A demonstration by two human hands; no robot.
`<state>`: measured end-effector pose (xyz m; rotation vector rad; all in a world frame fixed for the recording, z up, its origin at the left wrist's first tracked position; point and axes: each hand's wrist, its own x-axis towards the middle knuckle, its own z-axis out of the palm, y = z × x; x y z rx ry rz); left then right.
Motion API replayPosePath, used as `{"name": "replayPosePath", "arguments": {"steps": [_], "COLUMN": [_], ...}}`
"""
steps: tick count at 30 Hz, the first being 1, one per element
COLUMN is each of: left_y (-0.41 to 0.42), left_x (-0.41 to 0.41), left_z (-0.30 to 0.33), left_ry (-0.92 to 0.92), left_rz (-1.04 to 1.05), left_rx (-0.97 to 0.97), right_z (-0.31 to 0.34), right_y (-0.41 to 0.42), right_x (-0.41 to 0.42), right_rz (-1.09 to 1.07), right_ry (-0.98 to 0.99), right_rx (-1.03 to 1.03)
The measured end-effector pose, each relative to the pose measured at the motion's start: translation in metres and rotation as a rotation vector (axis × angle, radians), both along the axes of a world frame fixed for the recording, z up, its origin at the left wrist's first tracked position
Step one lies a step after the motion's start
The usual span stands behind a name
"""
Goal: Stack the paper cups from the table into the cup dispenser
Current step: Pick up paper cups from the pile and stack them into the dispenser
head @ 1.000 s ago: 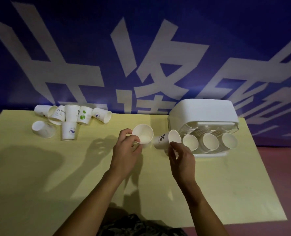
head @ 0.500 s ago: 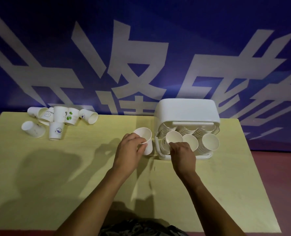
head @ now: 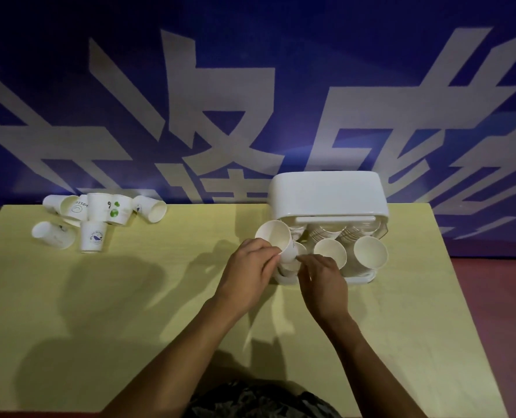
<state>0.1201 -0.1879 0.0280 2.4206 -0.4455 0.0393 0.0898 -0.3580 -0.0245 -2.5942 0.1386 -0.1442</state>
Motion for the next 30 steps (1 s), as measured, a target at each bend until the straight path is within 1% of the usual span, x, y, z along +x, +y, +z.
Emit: {"name": "replayPosePath", "arguments": {"steps": [3,6,10,12,14,17,19,22,26,30], "left_y": [-0.014,-0.026,-0.041,-0.047,-0.052,-0.045,-0.027,0.021,0.103,0.18], "left_x": [0.004,0.008,0.018,0.021,0.021,0.015,0.008,-0.001,-0.012,-0.018], "left_z": [-0.018,-0.042,-0.07,-0.077,-0.08,-0.071,-0.063,-0.06,-0.061,-0.06], "left_ry": [0.027,0.075,0.188,0.249,0.248,0.162,0.141,0.212,0.288,0.293], "left_rz": [-0.113,-0.156,-0.229,-0.23,-0.219,-0.153,-0.088,0.035,0.206,0.356], "left_rx": [0.082,0.139,0.317,0.336,0.31,0.199,0.149,0.183,0.258,0.302], "right_z": [-0.001,-0.005,-0.005,-0.004,-0.004,-0.003,-0.002,-0.003,-0.009,-0.014], "right_y": [-0.013,-0.023,-0.028,-0.028,-0.026,-0.019,-0.01,0.015,0.066,0.123], "right_x": [-0.004,-0.007,-0.013,-0.014,-0.015,-0.016,-0.015,-0.011,0.003,0.016], "right_rz": [-0.029,-0.04,-0.053,-0.044,-0.026,-0.004,0.028,0.12,0.267,0.398], "right_ry": [-0.018,0.019,0.047,0.066,0.088,0.107,0.112,0.136,0.173,0.2], "right_rx": [0.019,0.026,0.006,-0.019,-0.043,-0.044,-0.027,0.001,-0.026,-0.047]}}
